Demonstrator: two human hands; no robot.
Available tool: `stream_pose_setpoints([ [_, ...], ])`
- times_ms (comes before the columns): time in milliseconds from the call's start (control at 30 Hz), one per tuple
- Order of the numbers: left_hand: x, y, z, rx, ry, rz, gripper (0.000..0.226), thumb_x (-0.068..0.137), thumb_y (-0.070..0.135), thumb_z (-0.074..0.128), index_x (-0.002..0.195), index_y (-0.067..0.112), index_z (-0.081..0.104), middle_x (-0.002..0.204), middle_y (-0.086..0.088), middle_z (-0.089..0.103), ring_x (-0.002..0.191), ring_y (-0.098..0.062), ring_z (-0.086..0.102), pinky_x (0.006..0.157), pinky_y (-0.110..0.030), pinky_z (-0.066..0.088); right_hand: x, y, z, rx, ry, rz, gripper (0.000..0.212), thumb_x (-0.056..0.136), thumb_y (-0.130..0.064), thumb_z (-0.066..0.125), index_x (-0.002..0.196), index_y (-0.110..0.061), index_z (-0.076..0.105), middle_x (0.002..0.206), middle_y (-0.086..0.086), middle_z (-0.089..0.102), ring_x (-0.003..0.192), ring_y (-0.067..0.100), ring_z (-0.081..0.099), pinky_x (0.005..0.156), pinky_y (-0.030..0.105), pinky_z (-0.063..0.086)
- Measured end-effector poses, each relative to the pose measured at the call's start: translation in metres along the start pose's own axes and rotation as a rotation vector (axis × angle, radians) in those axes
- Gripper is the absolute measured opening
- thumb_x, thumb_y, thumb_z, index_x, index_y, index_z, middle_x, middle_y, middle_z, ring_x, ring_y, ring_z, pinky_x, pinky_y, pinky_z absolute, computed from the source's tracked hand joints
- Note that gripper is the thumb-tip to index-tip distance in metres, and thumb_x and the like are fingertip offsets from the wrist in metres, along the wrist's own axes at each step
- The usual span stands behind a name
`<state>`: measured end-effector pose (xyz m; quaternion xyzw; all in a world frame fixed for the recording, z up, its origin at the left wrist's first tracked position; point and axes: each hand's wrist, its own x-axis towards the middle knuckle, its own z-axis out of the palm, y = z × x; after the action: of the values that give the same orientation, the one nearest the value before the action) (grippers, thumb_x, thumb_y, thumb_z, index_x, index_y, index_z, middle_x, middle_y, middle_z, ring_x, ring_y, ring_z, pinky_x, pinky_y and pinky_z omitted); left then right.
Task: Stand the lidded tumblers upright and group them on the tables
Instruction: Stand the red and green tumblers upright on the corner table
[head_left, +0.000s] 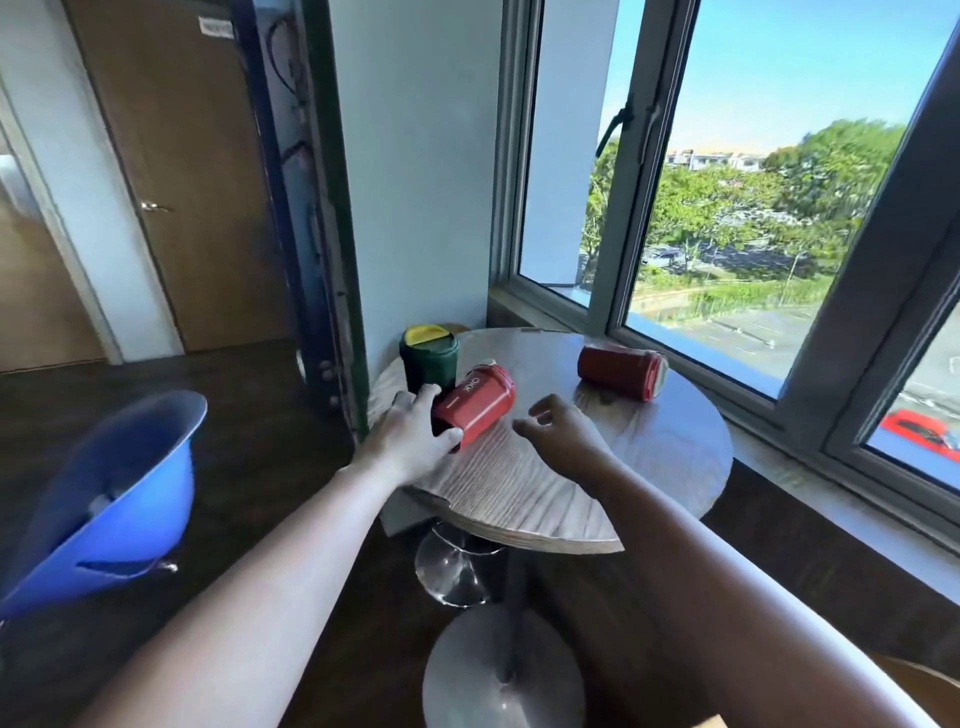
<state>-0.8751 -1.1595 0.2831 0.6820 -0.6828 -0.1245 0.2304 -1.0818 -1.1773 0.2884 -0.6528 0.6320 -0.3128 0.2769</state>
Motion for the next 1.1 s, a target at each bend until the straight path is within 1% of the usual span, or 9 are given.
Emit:
stream_pose_setpoints([
  [200,0.018,-0.016,0.026,-0.153,0.065,0.060,0.054,0.094,0.048,0.059,0.142,0.027,0.045,0.130,-0.010,0.054,0.115,-0.032,0.058,0.092,-0.040,0.050,0.038,0.005,0.035,0.333,-0.012,0.184,0.046,0.087,-0.040,0.068,0.121,-0.012,0.056,0.102,0.005,0.064,0.095,0.023,0.064,0.092,0.048,0.056],
  [300,0.026,-0.024,0.033,-0.197,0.077,0.096,0.047,0.096,0.048,0.055,0.137,0.025,0.050,0.128,-0.011,0.055,0.112,-0.031,0.059,0.085,-0.036,0.047,0.047,0.000,0.049,0.431,-0.035,0.236,0.035,0.091,-0.041,0.064,0.103,-0.008,0.060,0.091,0.007,0.062,0.082,0.024,0.064,0.087,0.046,0.059],
  [367,0.031,-0.028,0.036,-0.246,0.095,0.112,0.040,0.098,0.045,0.055,0.132,0.024,0.052,0.127,-0.011,0.056,0.111,-0.030,0.059,0.081,-0.032,0.043,0.052,-0.002,0.056,0.456,-0.038,0.264,0.039,0.091,-0.044,0.063,0.090,-0.005,0.063,0.093,0.014,0.063,0.075,0.025,0.063,0.084,0.045,0.060],
  [500,0.040,-0.037,0.040,-0.309,0.143,0.174,0.029,0.099,0.037,0.056,0.124,0.022,0.057,0.117,-0.011,0.064,0.105,-0.030,0.062,0.076,-0.030,0.042,0.060,-0.001,0.068,0.530,-0.009,0.344,0.049,0.085,-0.052,0.068,0.087,-0.003,0.064,0.091,0.019,0.068,0.073,0.027,0.066,0.086,0.047,0.060],
  [633,0.044,-0.042,0.043,-0.303,0.141,0.287,0.027,0.096,0.038,0.060,0.119,0.024,0.059,0.117,-0.007,0.062,0.103,-0.028,0.061,0.080,-0.037,0.051,0.058,-0.001,0.076,0.651,-0.055,0.339,0.044,0.082,-0.042,0.075,0.091,0.000,0.065,0.085,0.019,0.065,0.066,0.024,0.061,0.065,0.035,0.054],
  [800,0.047,-0.042,0.047,-0.371,0.113,0.409,0.027,0.092,0.032,0.068,0.115,0.019,0.063,0.114,-0.004,0.060,0.100,-0.022,0.062,0.076,-0.021,0.038,0.038,0.011,0.072,0.857,-0.013,0.295,0.030,0.085,-0.027,0.075,0.097,0.000,0.067,0.082,0.015,0.068,0.063,0.019,0.061,0.059,0.024,0.053],
  [967,0.052,-0.031,0.054,-0.520,0.067,0.492,0.030,0.097,0.030,0.061,0.124,0.016,0.057,0.124,-0.009,0.060,0.105,-0.020,0.064,0.082,-0.029,0.054,0.022,0.028,0.048,0.865,0.105,0.166,0.063,0.069,-0.026,0.082,0.124,-0.006,0.058,0.107,0.011,0.075,0.087,0.019,0.074,0.076,0.028,0.059],
  [1033,0.056,-0.021,0.056,-0.562,0.046,0.482,0.034,0.099,0.032,0.057,0.129,0.018,0.054,0.131,-0.008,0.060,0.109,-0.023,0.065,0.088,-0.038,0.058,0.017,0.034,0.037,0.851,0.125,0.120,0.065,0.067,-0.020,0.083,0.125,-0.010,0.057,0.115,0.012,0.072,0.100,0.024,0.073,0.086,0.033,0.058],
  [1100,0.060,-0.010,0.057,-0.601,0.012,0.467,0.037,0.101,0.033,0.055,0.134,0.017,0.050,0.133,-0.006,0.062,0.105,-0.019,0.066,0.084,-0.032,0.057,0.016,0.040,0.028,0.826,0.135,0.076,0.062,0.070,-0.013,0.084,0.125,-0.012,0.055,0.120,0.013,0.070,0.106,0.025,0.071,0.091,0.037,0.057],
])
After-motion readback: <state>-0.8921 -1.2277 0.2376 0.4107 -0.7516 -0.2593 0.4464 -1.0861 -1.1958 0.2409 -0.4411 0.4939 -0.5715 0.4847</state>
